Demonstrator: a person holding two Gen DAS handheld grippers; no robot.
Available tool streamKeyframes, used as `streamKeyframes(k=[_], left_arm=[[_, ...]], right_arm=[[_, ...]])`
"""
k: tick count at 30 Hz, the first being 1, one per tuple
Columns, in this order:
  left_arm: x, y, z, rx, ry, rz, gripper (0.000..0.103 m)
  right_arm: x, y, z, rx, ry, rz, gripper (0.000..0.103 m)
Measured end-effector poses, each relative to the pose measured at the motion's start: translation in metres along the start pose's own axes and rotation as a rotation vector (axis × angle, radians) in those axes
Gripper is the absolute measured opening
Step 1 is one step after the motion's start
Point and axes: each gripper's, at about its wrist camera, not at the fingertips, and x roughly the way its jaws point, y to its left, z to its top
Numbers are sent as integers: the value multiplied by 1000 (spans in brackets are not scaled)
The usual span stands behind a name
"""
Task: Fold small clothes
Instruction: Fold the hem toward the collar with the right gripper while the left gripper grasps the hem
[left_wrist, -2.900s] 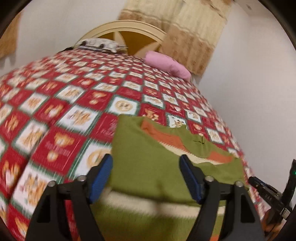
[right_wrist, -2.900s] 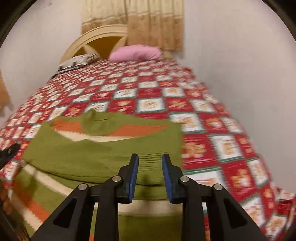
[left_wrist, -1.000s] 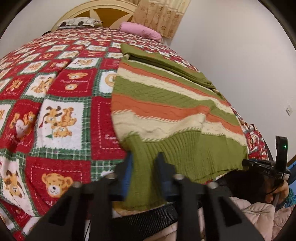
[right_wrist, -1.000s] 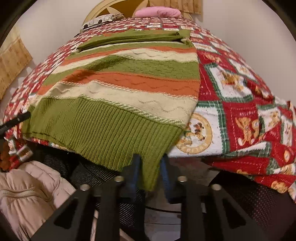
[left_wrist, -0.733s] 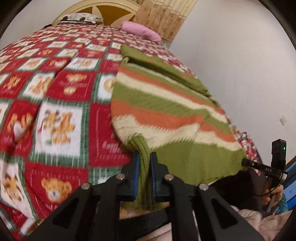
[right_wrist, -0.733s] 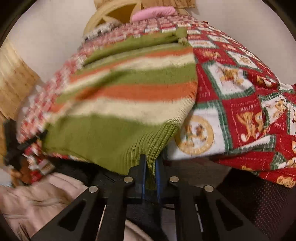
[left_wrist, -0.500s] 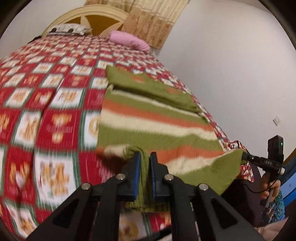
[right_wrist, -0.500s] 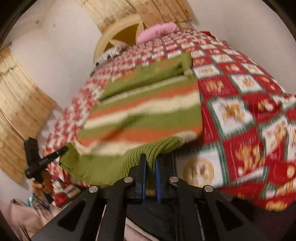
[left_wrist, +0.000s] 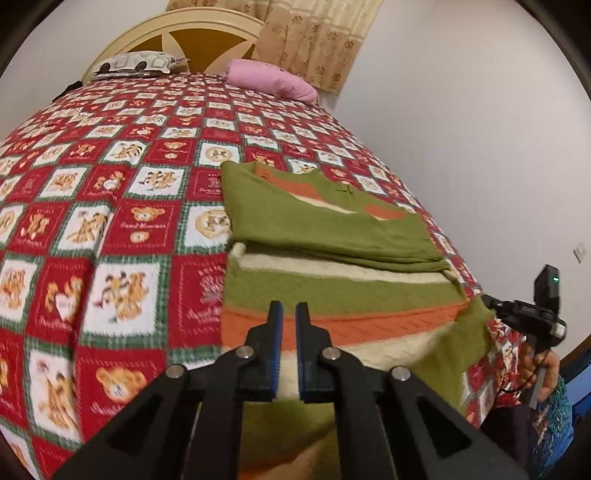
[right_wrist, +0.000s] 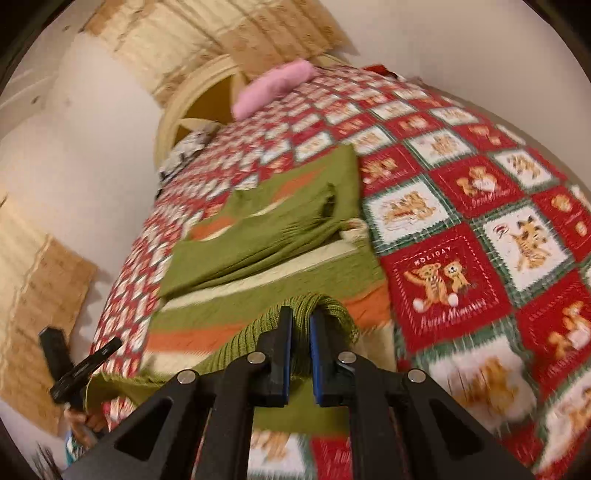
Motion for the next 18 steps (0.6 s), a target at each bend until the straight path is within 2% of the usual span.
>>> streamKeyframes(k=[2, 3, 5, 7, 8, 9, 10, 12, 14, 15, 18], left_arm=[[-3, 4, 1, 26, -2, 11, 8], [-5, 6, 1, 38, -1, 6, 14], [-8, 10, -4, 46, 10, -21, 30], [-7, 7, -7, 70, 31, -81, 49], [-7, 3, -10, 93, 40, -123, 54], [-8, -5, -16, 131, 50, -176, 67], [-8, -13, -19, 164, 58, -204, 84], [-5, -28, -26, 238, 68, -244, 95], [3, -45, -35, 326, 102, -265, 95], [11, -56, -42, 395, 133, -247, 95], [25, -73, -55, 540, 144, -122, 93]], right_arm=[[20, -8, 0, 10, 21, -36, 8], [27, -11, 0, 19, 31, -44, 8], [36, -16, -2, 33, 37, -43, 8], [38, -15, -1, 32, 29, -42, 8], [38, -14, -1, 29, 28, -45, 8], [39, -13, -1, 24, 29, -49, 8], [39, -12, -1, 16, 30, -55, 8], [40, -10, -1, 0, 28, -65, 8], [39, -9, -2, -8, 25, -70, 8], [39, -9, -2, -8, 25, -71, 8], [40, -9, -2, -6, 31, -70, 8]])
